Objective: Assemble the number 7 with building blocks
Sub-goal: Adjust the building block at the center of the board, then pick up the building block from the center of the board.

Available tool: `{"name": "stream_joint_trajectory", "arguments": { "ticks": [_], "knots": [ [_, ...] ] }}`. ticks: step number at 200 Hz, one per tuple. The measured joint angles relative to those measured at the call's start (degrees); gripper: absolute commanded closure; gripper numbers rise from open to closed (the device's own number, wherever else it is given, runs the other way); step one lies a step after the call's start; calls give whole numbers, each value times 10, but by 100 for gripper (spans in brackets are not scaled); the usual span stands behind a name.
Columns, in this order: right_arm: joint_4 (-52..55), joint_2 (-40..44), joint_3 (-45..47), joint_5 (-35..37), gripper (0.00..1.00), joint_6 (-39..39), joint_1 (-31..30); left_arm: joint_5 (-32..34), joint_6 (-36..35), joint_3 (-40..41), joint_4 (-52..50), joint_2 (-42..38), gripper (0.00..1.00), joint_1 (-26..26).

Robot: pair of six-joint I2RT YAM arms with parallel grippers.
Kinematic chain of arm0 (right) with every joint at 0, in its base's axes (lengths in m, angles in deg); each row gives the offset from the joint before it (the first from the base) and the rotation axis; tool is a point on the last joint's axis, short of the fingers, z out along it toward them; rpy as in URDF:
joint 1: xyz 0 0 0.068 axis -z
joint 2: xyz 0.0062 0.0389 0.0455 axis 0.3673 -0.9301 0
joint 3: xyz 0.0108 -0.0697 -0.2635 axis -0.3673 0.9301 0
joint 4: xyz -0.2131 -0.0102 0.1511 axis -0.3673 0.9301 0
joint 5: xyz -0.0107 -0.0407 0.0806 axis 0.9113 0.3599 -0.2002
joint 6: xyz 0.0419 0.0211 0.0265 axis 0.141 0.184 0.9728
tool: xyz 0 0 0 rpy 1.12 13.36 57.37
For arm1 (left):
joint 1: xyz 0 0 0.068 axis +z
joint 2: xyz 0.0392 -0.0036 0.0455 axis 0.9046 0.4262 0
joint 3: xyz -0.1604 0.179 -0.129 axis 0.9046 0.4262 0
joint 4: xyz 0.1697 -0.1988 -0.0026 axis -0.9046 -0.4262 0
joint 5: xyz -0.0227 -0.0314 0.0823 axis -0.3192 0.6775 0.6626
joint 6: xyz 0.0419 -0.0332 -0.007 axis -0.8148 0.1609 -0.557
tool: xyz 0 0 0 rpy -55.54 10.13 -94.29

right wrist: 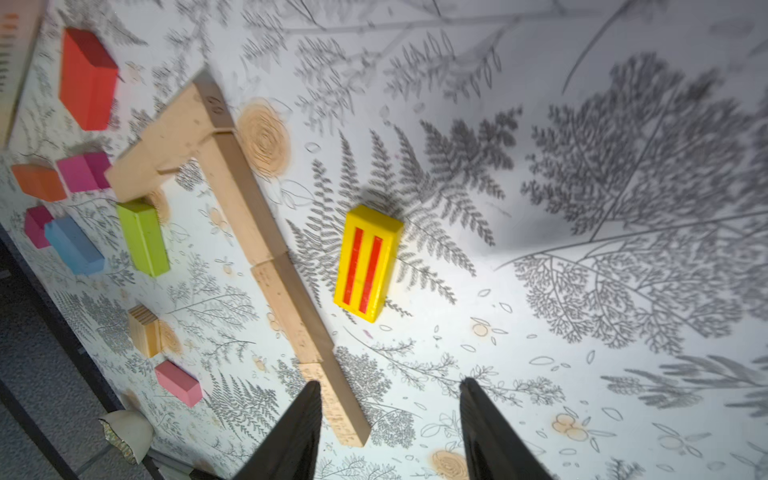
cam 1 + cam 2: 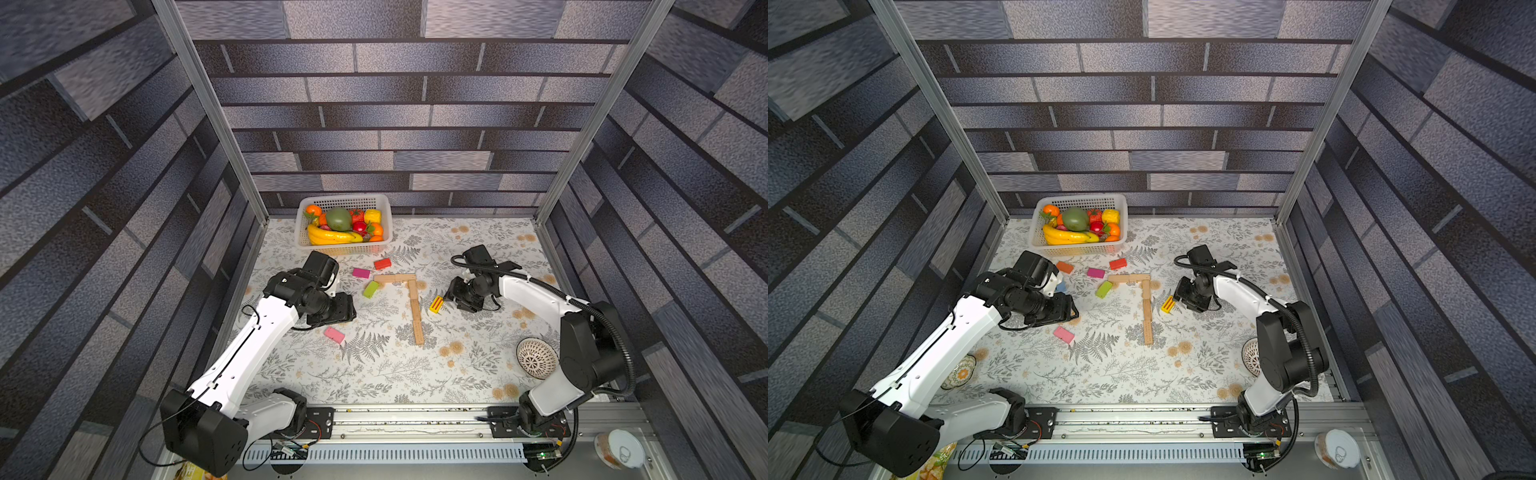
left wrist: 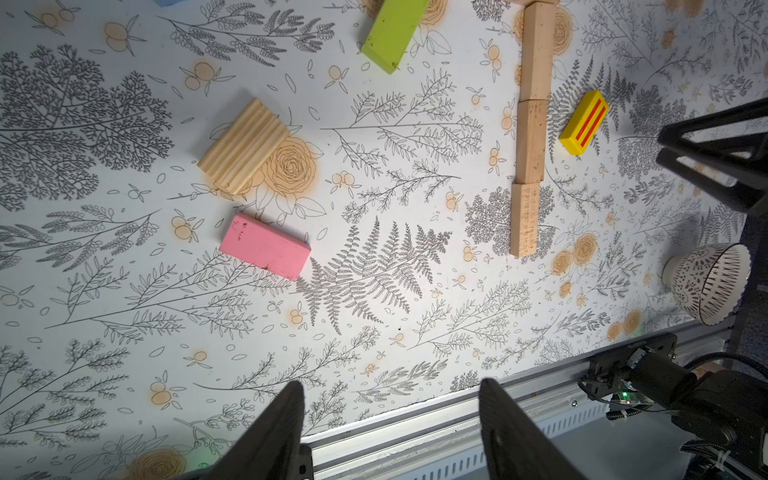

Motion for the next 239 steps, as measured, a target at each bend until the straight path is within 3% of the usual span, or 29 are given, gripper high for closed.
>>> {"name": "stream_joint_trajectory", "arguments": {
  "ticks": [22,36,69,136,239],
  "knots": [
    [88,-58,-123,28,44,-35,-2,0,2,7,3,-1,31,0],
    [117,-89,-155,36,44,-31,-4,0,2,12,4,-3,31,0],
    [155,-117,-155,49,44,37,-21,0,2,22,5,-17,31,2],
    [117,-158,-144,50,45,149,-56,0,-1,27,2,-31,31,22],
    [79,-206,-126,50,53,179,-57,-5,-18,35,-14,-42,31,46]
  ]
}}
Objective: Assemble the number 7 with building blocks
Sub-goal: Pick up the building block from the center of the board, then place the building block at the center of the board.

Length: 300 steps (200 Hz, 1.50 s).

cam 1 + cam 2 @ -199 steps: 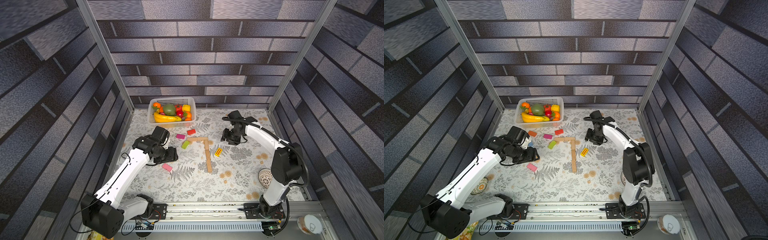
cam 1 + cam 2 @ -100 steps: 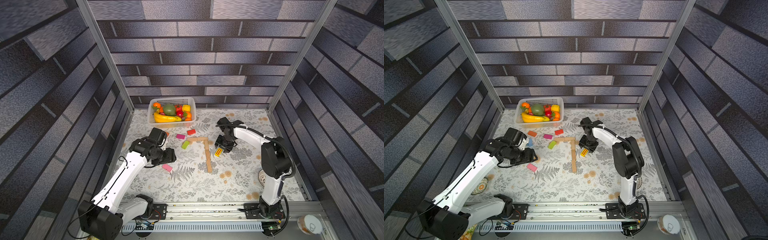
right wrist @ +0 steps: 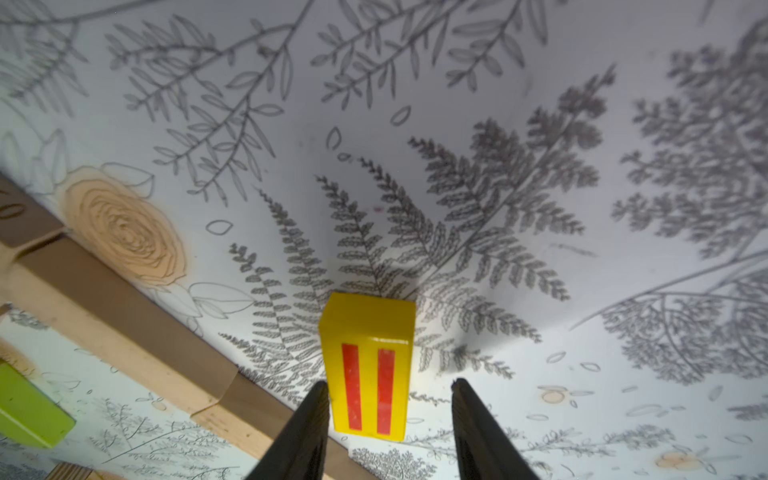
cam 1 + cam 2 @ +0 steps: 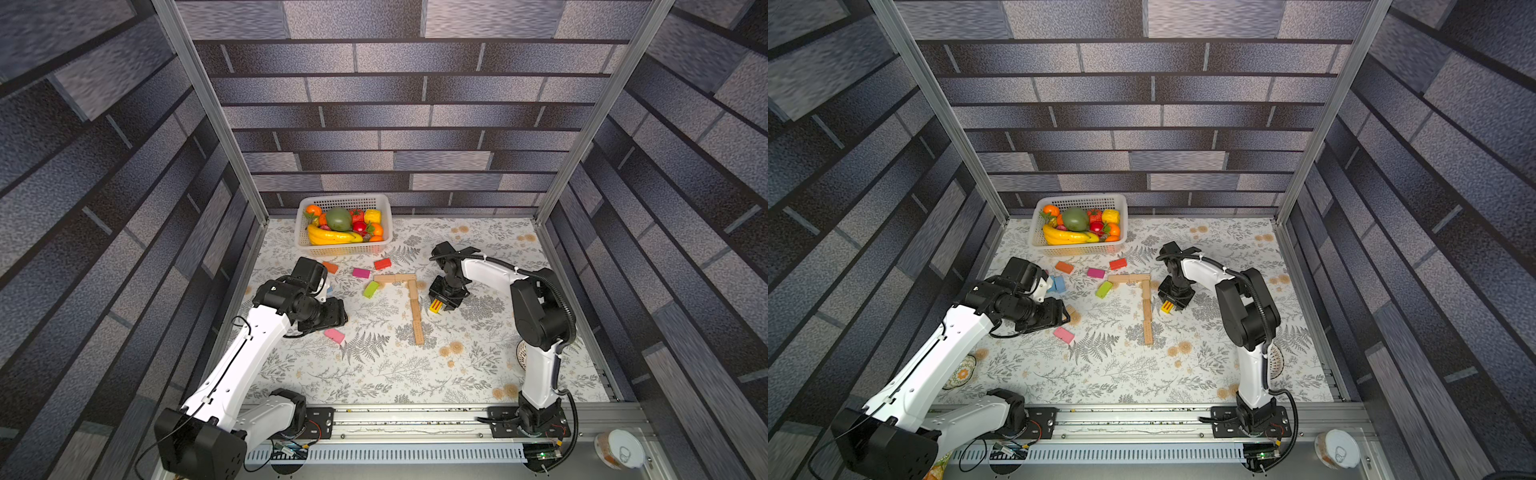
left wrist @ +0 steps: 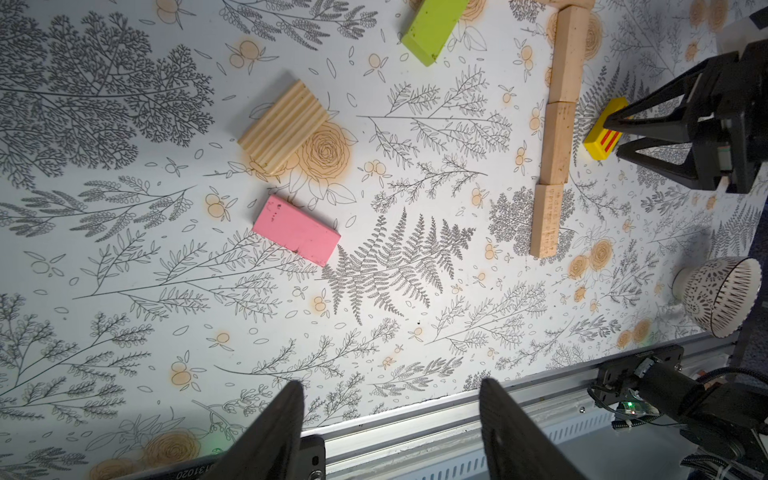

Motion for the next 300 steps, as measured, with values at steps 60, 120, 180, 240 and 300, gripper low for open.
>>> {"name": "stream_joint_trajectory", "arguments": {
  "ticks": [60,120,180,240,300],
  "knots": [
    [2,-14,-17,8,82,-5,0,0,0,1,-2,-2,31,4],
    [-19,-14,-45,15,82,103,30,-10,0,1,-2,-2,31,7],
    [-75,-32,-111,23,82,289,52,-10,0,1,-7,-2,30,12],
    [-103,-97,-137,22,83,401,41,-23,0,2,-15,-11,30,30],
    [-106,-99,-141,26,82,439,35,-29,0,2,-15,-11,30,29]
  ]
}}
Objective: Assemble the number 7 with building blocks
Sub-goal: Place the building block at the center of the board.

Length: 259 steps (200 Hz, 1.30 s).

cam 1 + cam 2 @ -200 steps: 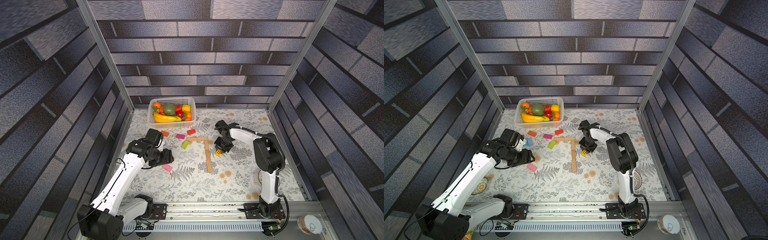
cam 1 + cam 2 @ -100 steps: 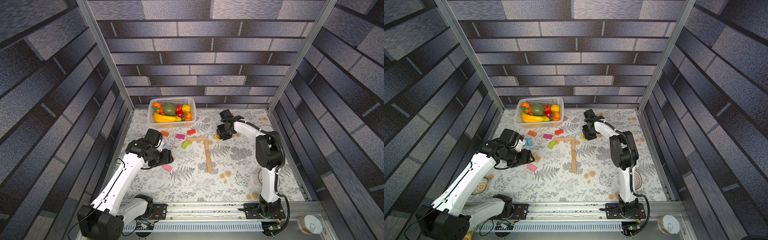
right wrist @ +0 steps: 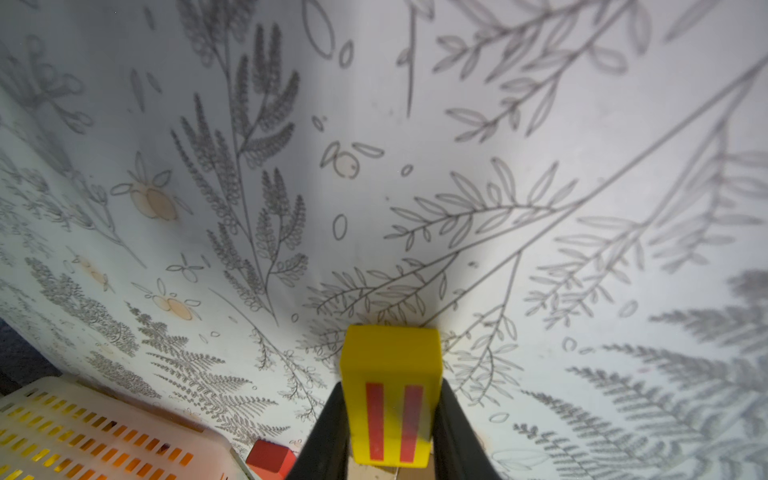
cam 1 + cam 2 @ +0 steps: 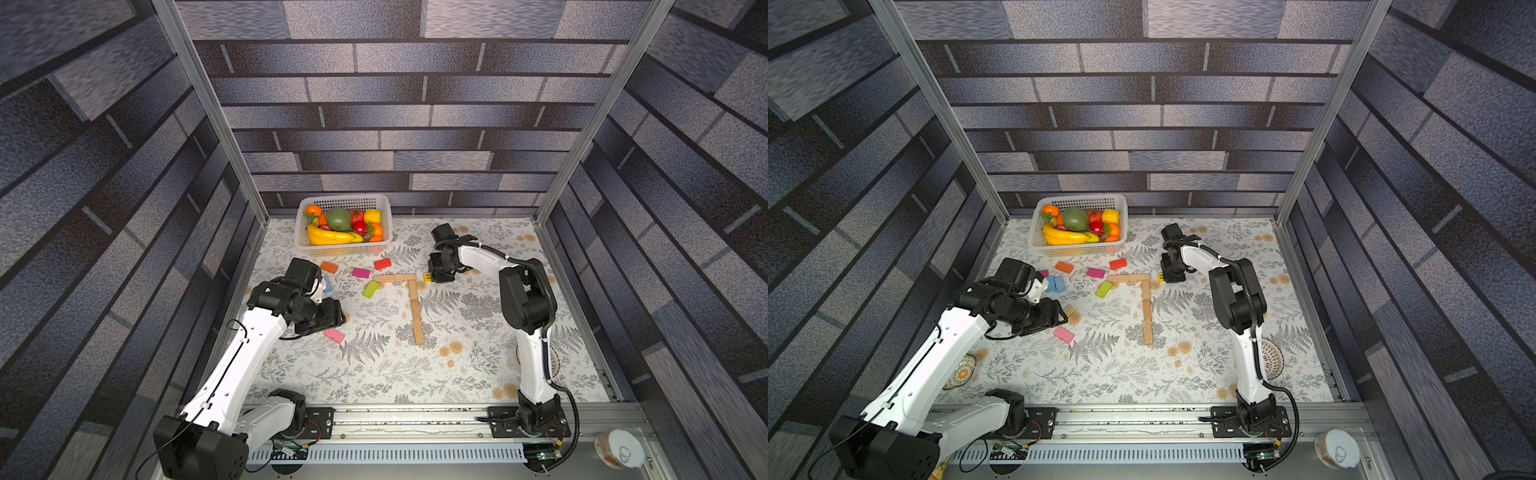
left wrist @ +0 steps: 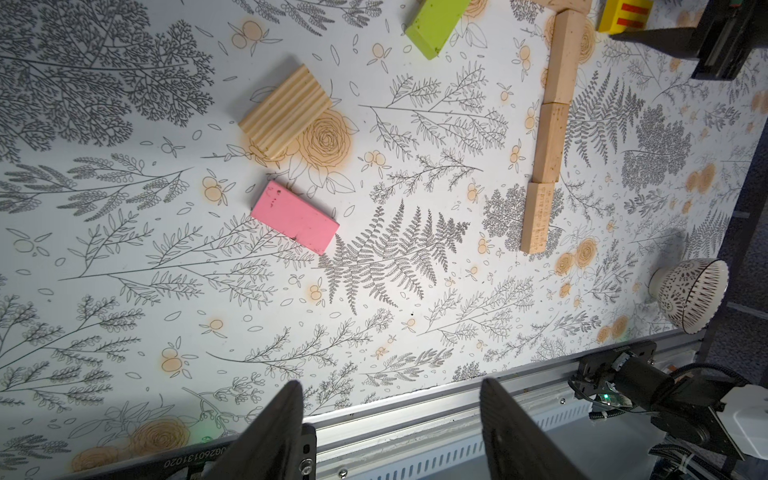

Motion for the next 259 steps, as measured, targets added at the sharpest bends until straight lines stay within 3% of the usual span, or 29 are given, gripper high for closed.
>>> {"name": "stream_joint_trajectory", "arguments": {
  "ticks": [59,162,203,229,259],
  "knots": [
    [-10,0,8,6,60,15,0,0,0,0,0,0,30,-3],
    [-51,5,19,8,51,21,-1,0,0,0,0,0,30,-3],
    [-51,61,75,8,50,14,-14,0,0,0,0,1,30,-3],
    [-9,124,66,12,50,-52,-32,0,0,0,0,1,30,0],
    [72,148,-52,7,50,-204,-60,10,2,-1,0,1,28,12]
  ]
}}
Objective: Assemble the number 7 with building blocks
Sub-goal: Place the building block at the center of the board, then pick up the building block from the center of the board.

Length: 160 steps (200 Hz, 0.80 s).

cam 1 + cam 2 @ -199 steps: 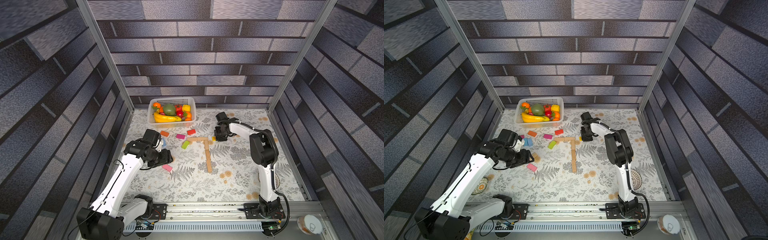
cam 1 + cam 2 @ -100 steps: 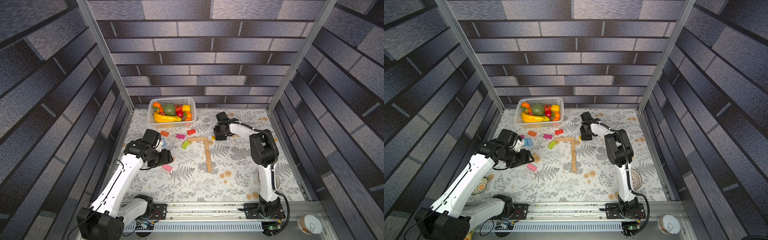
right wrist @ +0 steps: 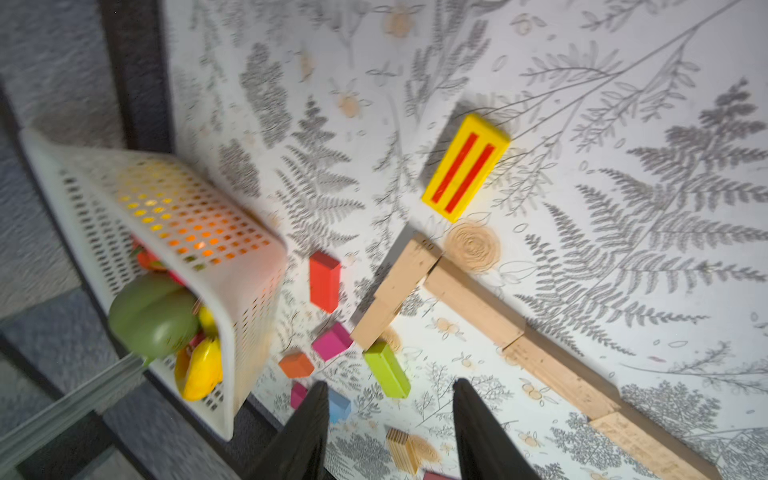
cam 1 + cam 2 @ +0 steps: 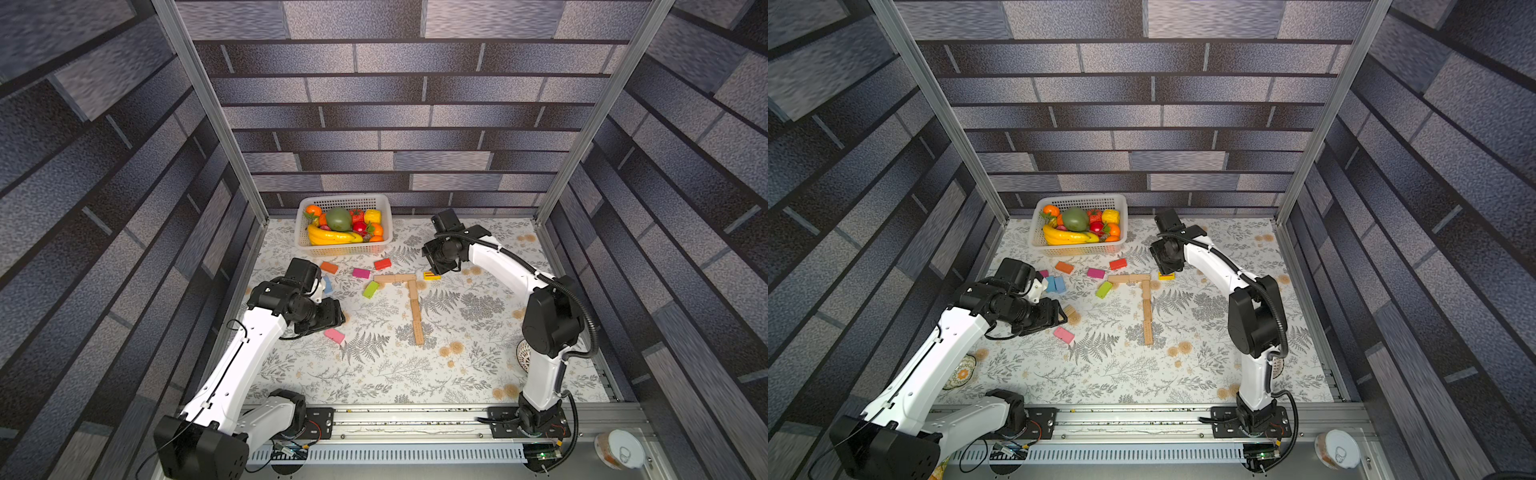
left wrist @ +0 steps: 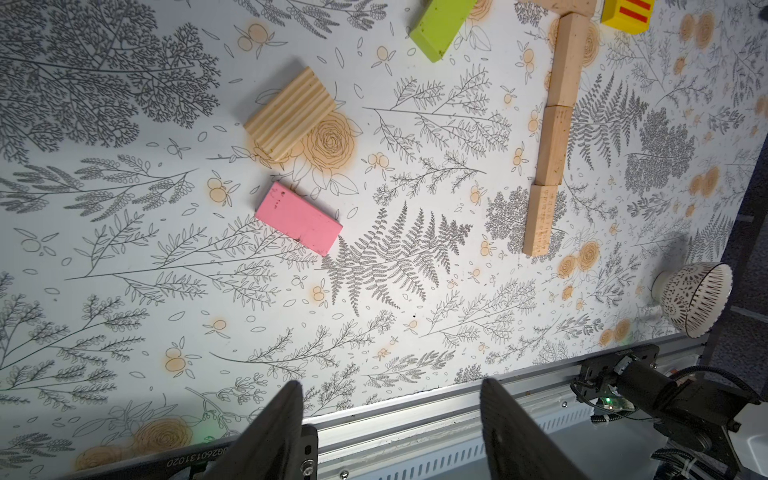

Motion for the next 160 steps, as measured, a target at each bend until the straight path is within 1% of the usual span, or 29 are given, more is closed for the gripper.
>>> {"name": "stream_joint_trajectory", "arguments": {
  "ticks": [12,27,38,46,50,54,62,81,101,130,160],
  "knots": [
    [28,-1,-40,-5,50,-50,-15,11,7,0,0,0,19,15],
    [74,-15,-93,-6,48,-99,-42,24,25,0,0,-2,16,39],
    [99,-36,-133,-6,43,-125,-65,31,37,0,0,-5,8,53],
    [110,-56,-158,-6,42,-135,-83,35,45,0,0,-10,5,59],
    [113,-65,-168,-6,37,-142,-92,36,52,0,1,-13,2,61],
    [114,-73,-173,-6,35,-141,-98,37,54,0,1,-18,1,62],
    [118,-92,-181,-6,33,-146,-111,39,61,0,1,-28,1,64],
    [132,-138,-200,-6,33,-145,-140,39,67,0,2,-57,0,71],
    [149,-201,-250,-5,33,-140,-158,40,73,0,-1,-82,0,78],
    [166,-275,-325,1,33,-127,-169,39,78,2,-5,-106,0,86],
    [174,-314,-350,3,34,-111,-170,39,78,4,-17,-122,0,87]
  ]
}}
